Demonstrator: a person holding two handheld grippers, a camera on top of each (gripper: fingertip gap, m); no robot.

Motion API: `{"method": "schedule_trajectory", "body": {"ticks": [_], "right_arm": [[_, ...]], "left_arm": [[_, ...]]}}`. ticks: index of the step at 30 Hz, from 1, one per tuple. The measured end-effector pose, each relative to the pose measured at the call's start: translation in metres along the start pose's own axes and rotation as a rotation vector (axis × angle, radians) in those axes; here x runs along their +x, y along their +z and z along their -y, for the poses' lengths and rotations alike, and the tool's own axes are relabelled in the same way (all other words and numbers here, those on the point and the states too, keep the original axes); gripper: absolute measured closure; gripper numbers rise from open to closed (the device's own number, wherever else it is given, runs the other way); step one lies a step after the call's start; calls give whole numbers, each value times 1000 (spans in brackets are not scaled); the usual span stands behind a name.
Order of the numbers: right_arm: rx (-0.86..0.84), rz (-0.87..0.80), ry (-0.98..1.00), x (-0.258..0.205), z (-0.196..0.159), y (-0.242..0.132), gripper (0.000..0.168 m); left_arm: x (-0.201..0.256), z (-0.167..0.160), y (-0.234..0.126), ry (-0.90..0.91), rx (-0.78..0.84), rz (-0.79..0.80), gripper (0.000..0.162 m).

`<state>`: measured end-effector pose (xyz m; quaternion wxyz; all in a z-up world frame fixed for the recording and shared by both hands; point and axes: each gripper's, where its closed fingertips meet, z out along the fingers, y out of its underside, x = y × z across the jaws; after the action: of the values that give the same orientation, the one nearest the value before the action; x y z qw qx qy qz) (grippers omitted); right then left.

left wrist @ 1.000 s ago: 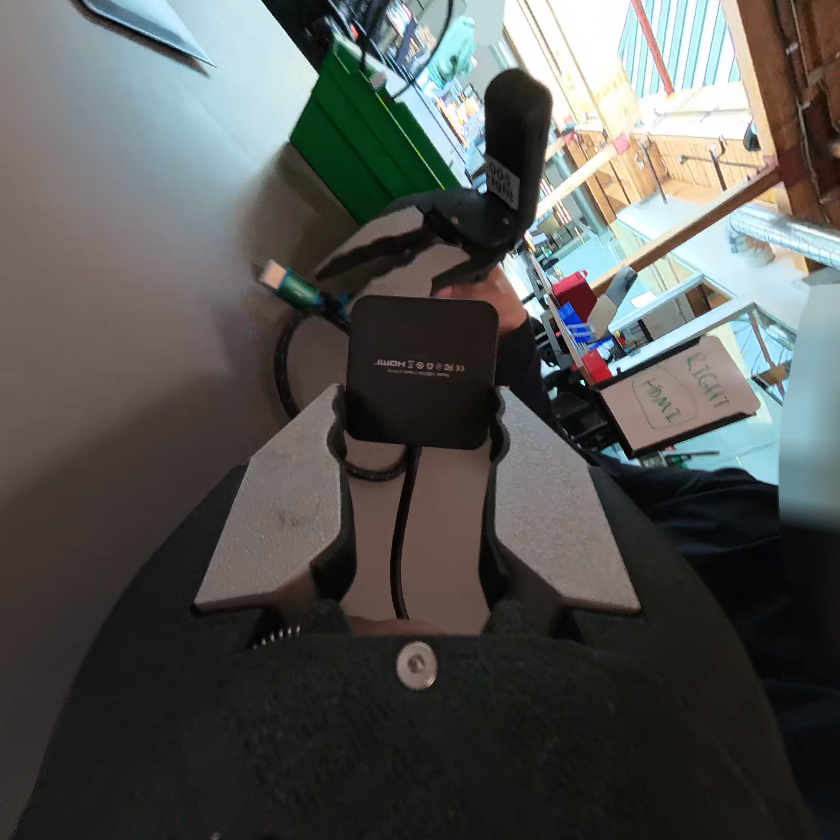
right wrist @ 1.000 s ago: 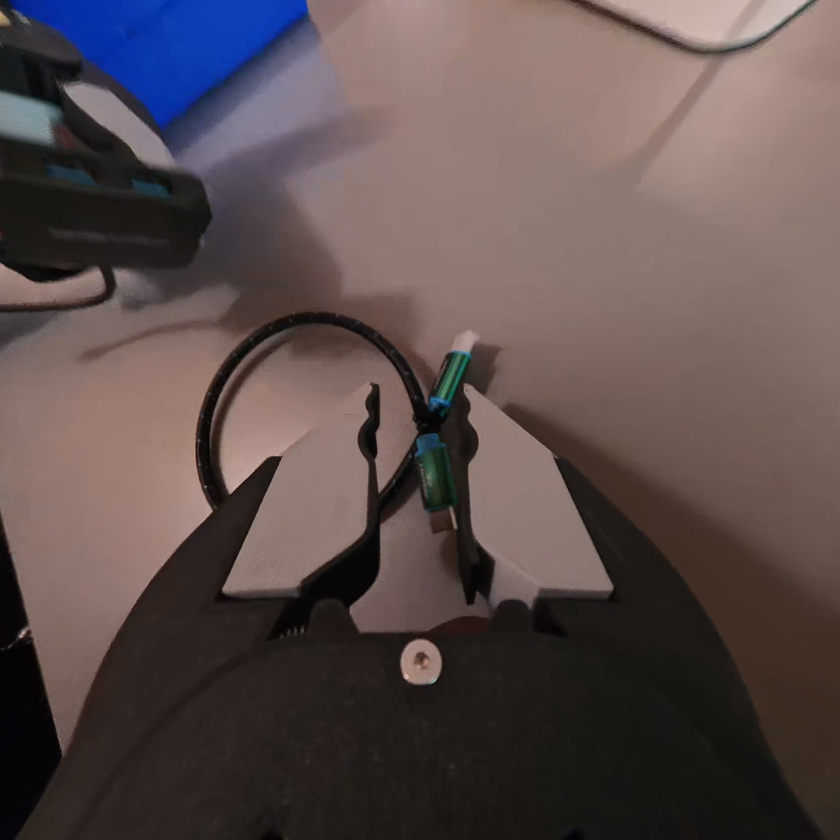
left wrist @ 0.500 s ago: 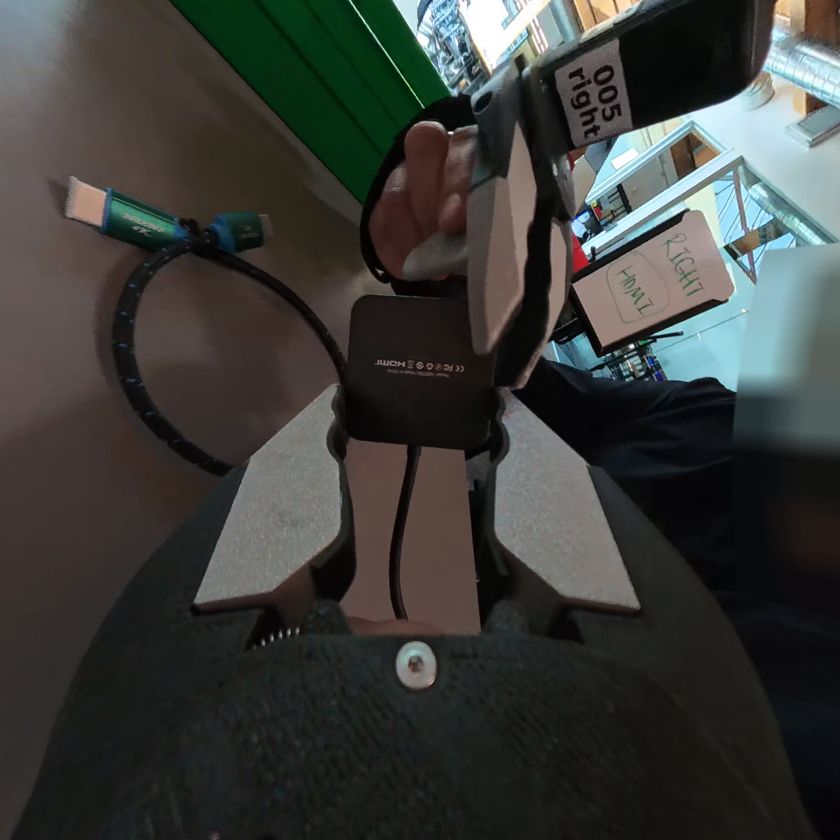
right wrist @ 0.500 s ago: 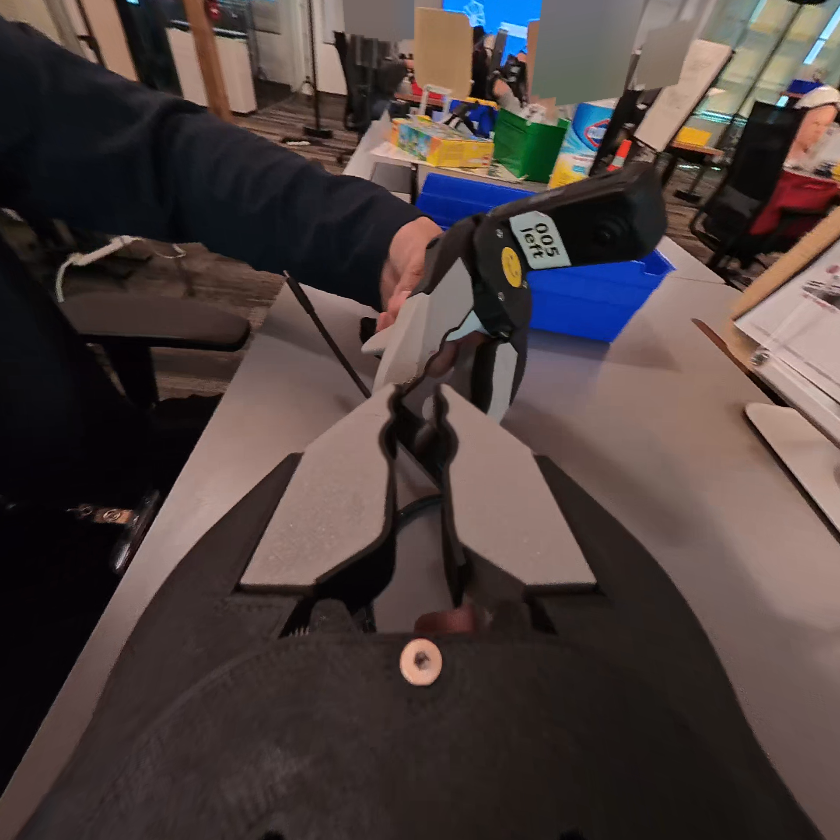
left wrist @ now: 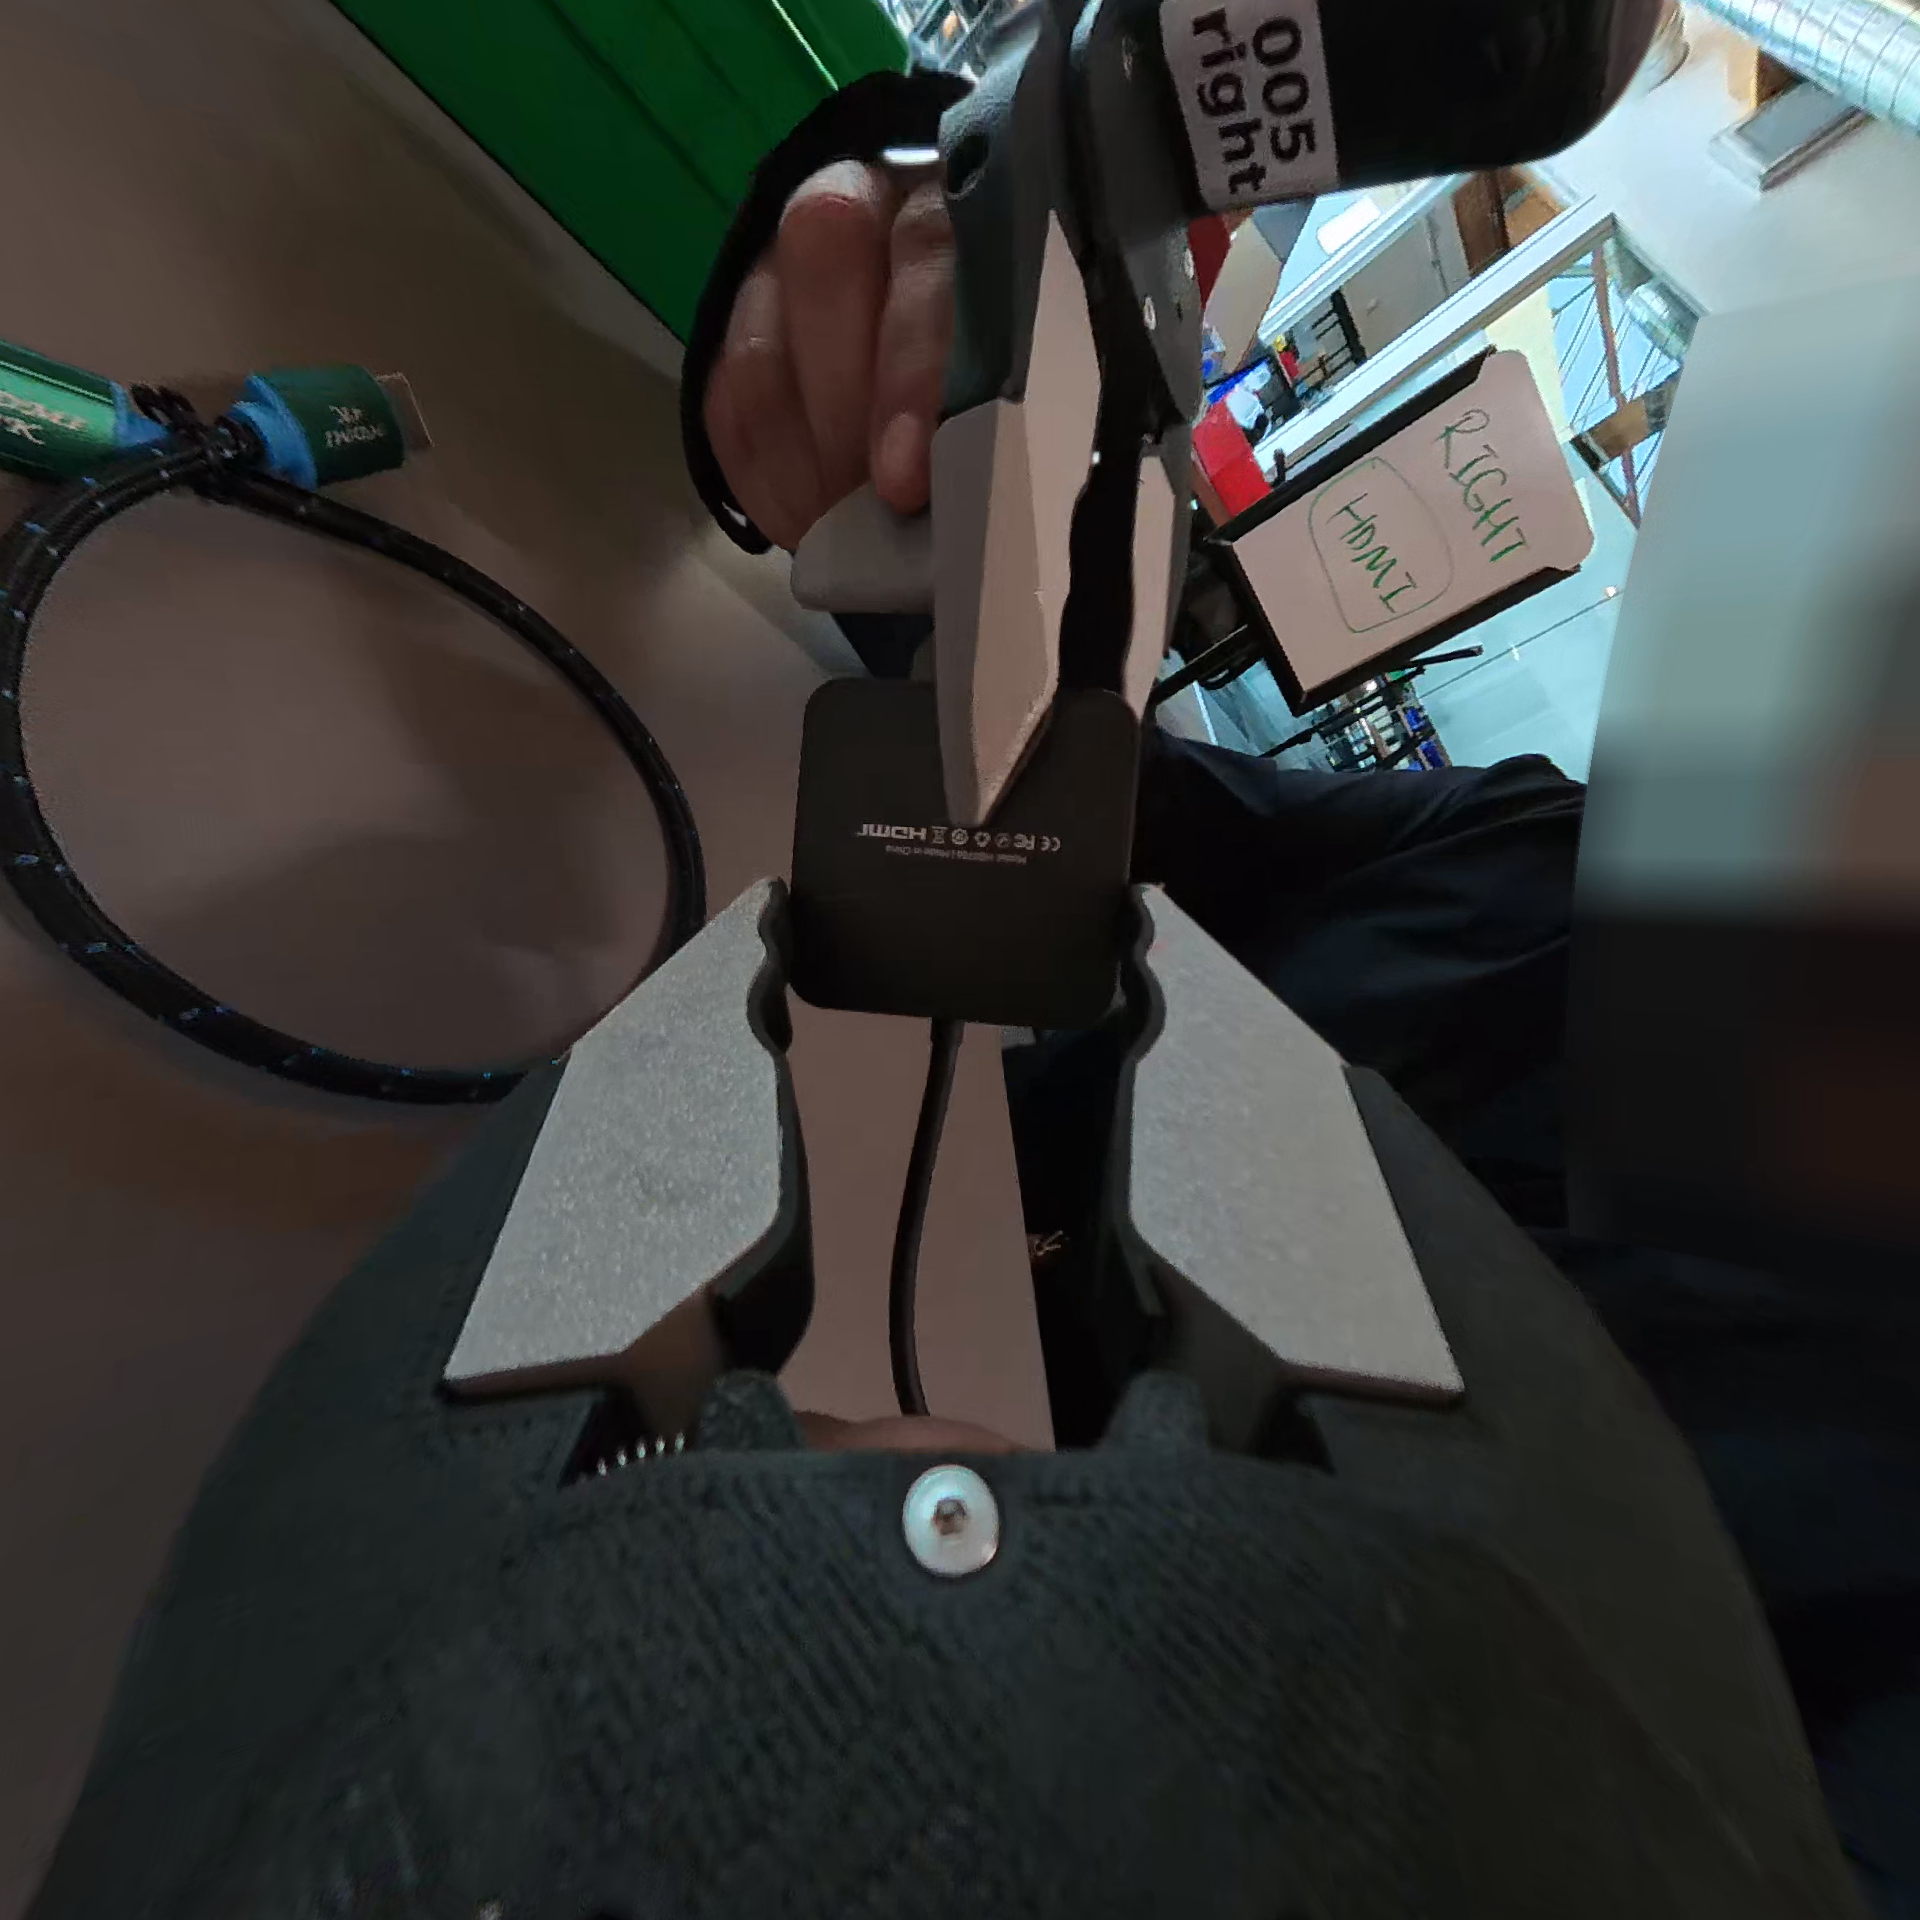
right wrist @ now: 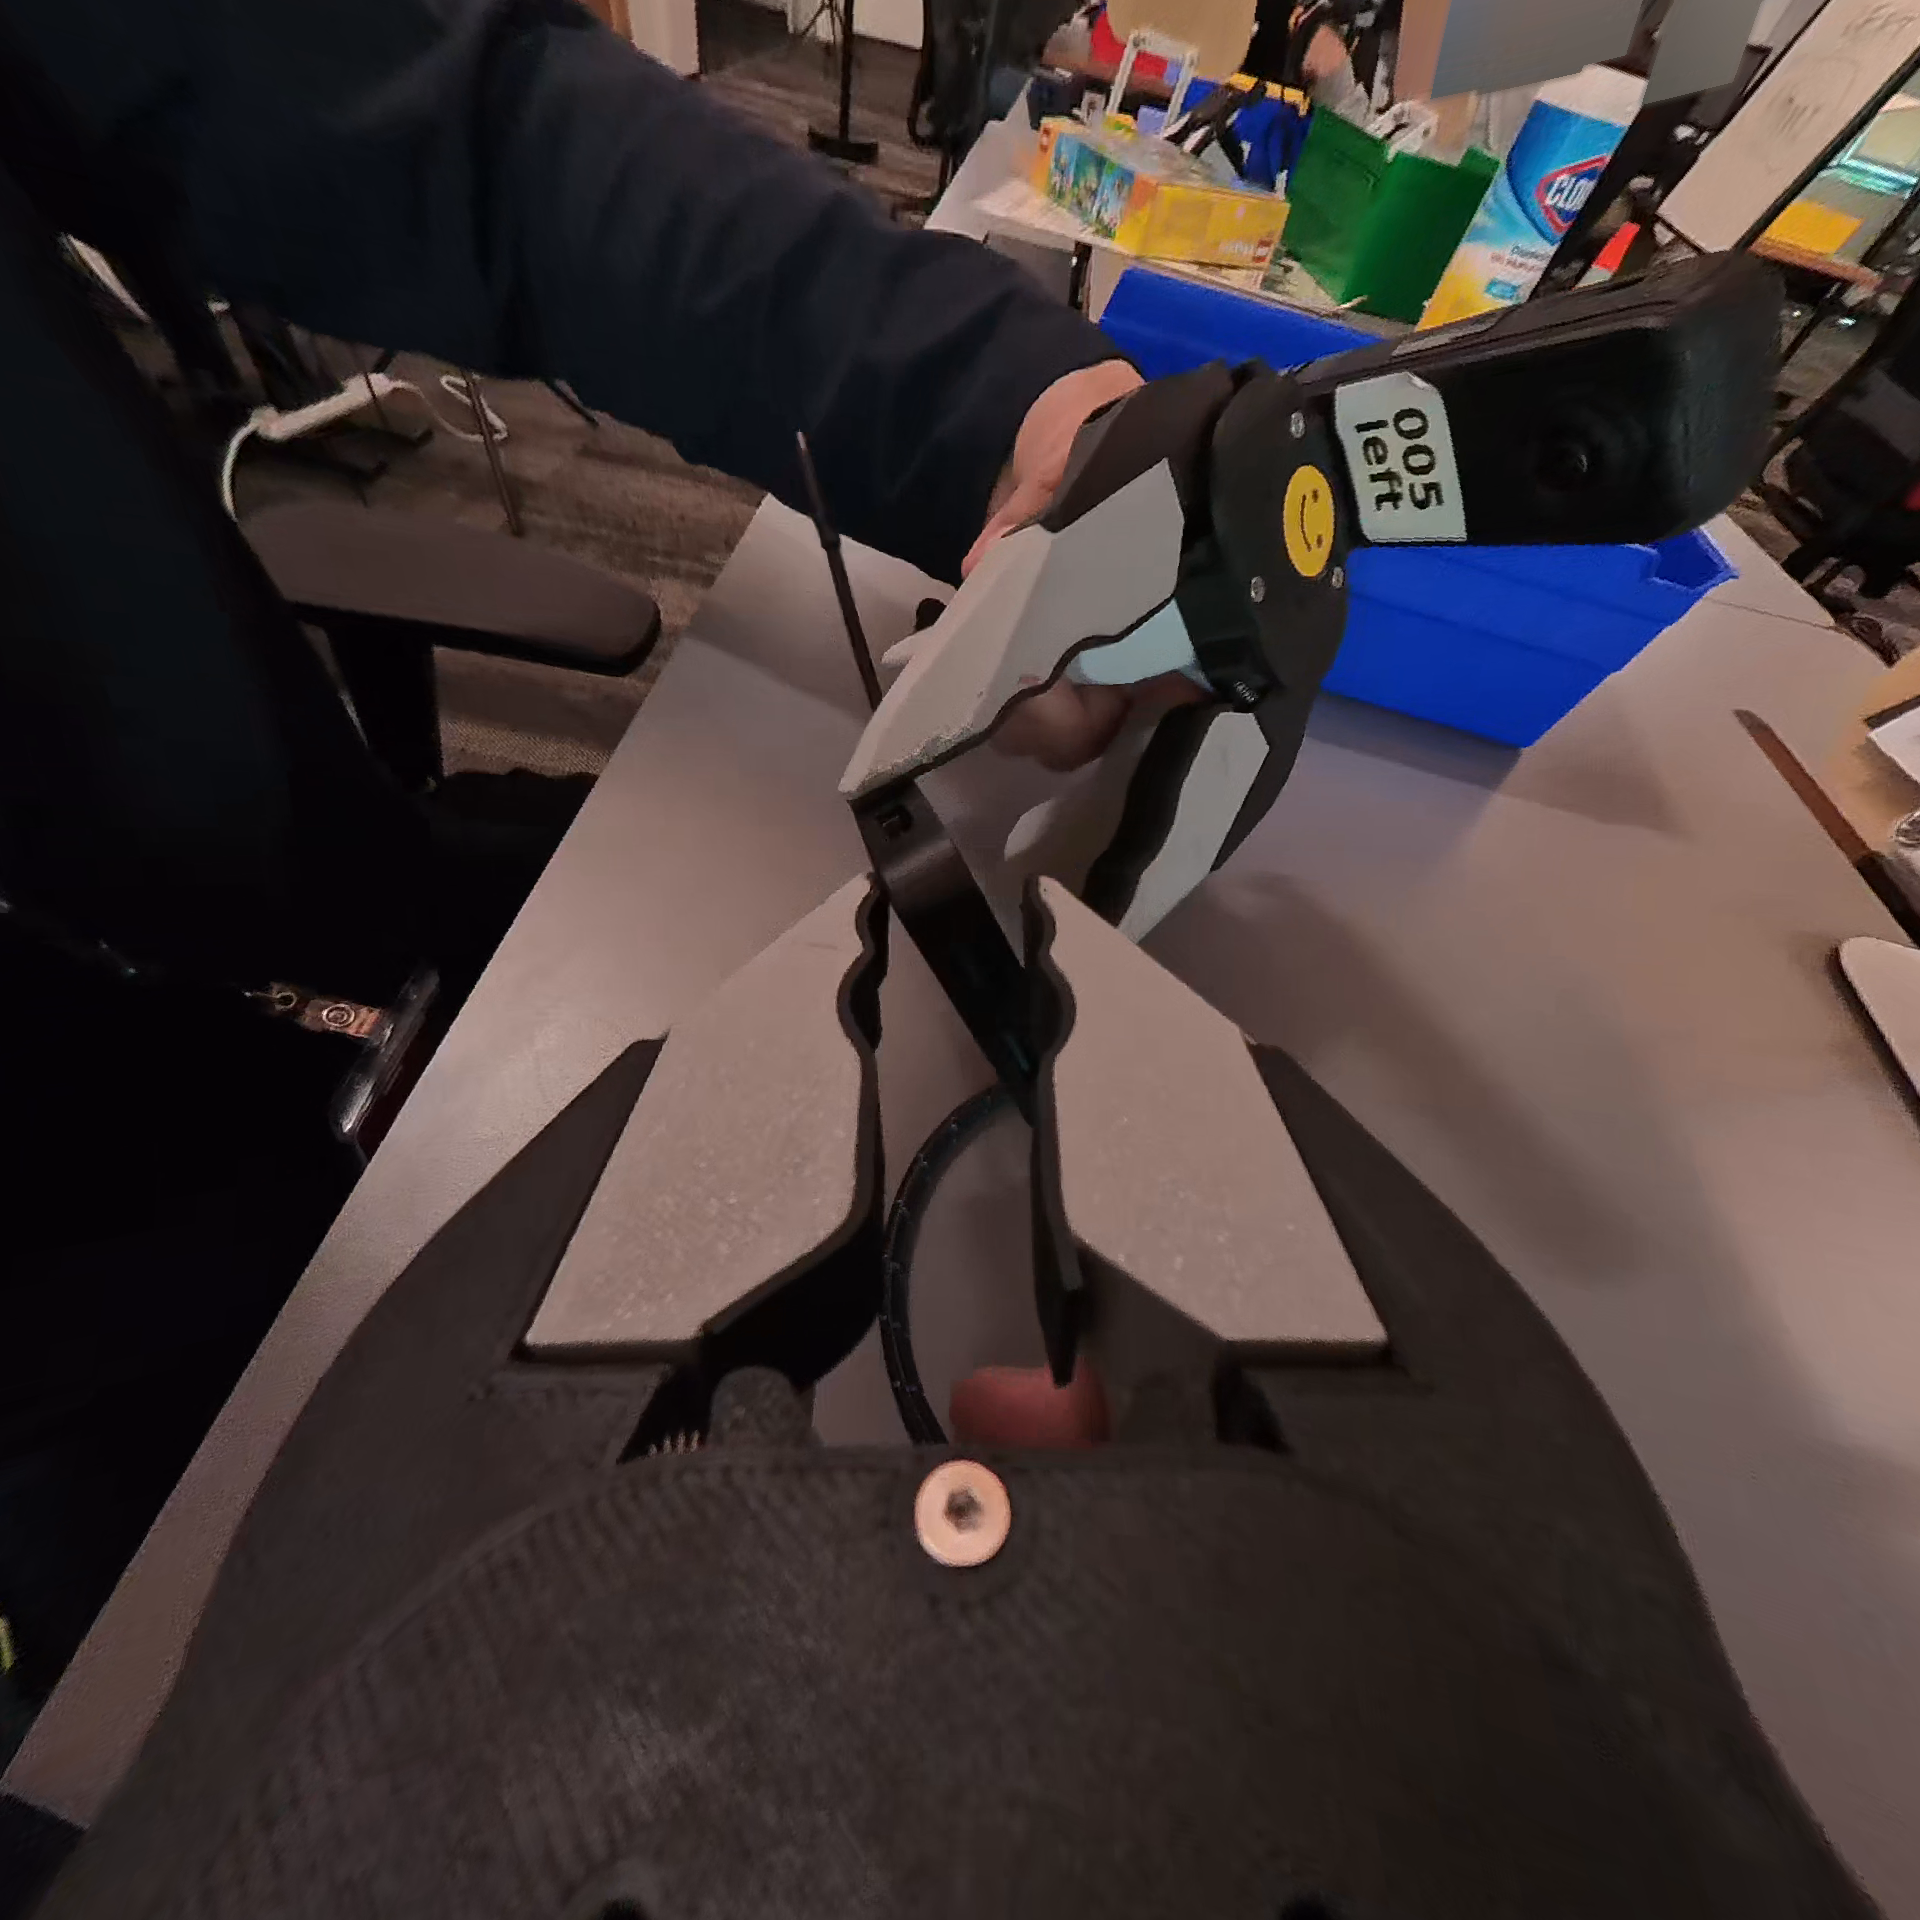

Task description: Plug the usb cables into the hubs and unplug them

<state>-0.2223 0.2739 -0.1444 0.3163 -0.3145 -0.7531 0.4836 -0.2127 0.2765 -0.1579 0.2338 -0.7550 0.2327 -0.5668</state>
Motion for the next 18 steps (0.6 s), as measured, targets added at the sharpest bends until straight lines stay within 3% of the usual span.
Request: {"method": "schedule_trajectory", "body": {"ticks": [1,3,5,7,13,15,17,18], "right_arm": [[-5,-3,-10,0,0,1,148],[-7,-41,-46,5,1,-2,158],[7,-65,-13,12,3,-7,158],[40,-123,11,24,6,-15,158],[71,-321,47,59,7,-35,159],[62,-389,63,71,3,-39,159],[79,-429,68,77,5,-42,158],[98,-421,61,76,8,-42,159]], "left_arm": [[0,1,-1,-2,8,-1,100],[0,11,-9,1,62,11,116],[6,28,-27,87,128,68,132],[8,42,-49,214,180,244,110],[51,49,-103,632,261,885,98],[83,46,-97,741,388,905,118],[95,34,-72,722,434,780,144],[88,27,-58,692,402,726,143]]}}
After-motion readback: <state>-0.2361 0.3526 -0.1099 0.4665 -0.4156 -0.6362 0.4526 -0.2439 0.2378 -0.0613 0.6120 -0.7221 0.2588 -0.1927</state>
